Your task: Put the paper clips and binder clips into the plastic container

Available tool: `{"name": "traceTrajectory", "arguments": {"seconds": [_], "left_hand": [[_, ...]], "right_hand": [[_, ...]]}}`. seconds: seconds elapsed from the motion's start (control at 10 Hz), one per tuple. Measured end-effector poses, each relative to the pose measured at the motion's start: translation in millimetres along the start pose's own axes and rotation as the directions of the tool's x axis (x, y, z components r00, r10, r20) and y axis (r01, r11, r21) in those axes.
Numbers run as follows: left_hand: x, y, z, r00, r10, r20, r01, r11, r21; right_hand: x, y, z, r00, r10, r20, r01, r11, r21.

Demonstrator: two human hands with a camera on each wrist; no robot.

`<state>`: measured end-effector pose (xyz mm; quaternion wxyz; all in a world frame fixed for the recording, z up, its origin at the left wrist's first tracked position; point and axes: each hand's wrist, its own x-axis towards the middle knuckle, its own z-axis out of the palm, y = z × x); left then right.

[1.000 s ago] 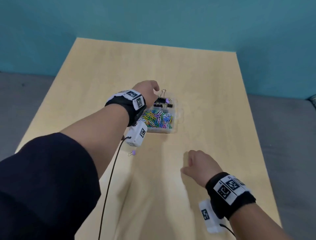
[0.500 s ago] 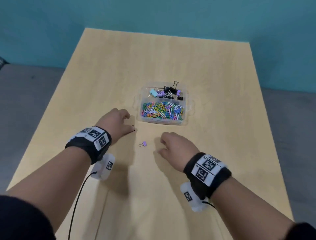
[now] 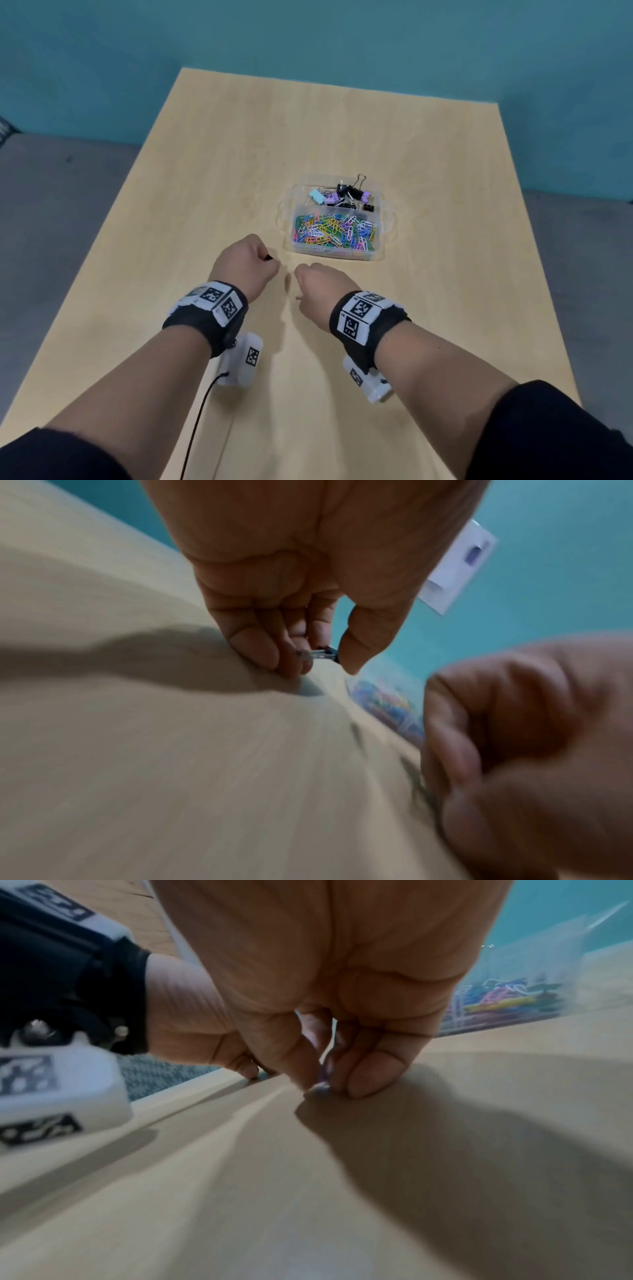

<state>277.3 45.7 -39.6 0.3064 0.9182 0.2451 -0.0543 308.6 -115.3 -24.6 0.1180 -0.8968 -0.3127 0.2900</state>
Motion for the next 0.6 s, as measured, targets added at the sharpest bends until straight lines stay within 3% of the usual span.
{"name": "traceTrajectory", "arguments": {"seconds": [0.1,0.2,0.3,0.4,0.5,0.6], "left_hand": [[13,9,-17,0.996,-0.073,-0.047,0.066,0.988,-0.139],[38,31,-33,0.997,-0.001,-0.073,-0.012,0.984,-0.179],[62,62,-40,0.993,0.093,-0.071,-0.104,0.981,-0.165],[78,91,-36,0.986,0.167,-0.024,-0.168,0.978,-0.12],[84,107,-31,0.976,0.213,0.054,-0.206,0.973,-0.105],[76,90,-30,0.985,0.171,0.028,-0.165,0.977,-0.138]], "right_hand": [[-9,15,-21,0.998,0.037,-0.054,-0.025,0.977,0.212],[-6,39,-67,0.918,0.333,-0.217,-0.073,0.677,0.732],[8,63,-109,0.84,0.516,-0.167,-0.107,0.46,0.882],[23,73,-124,0.833,0.544,-0.106,-0.2,0.474,0.858],[34,73,-129,0.858,0.493,-0.144,-0.21,0.593,0.777],[27,78,-123,0.845,0.472,-0.253,-0.214,0.73,0.649]]}}
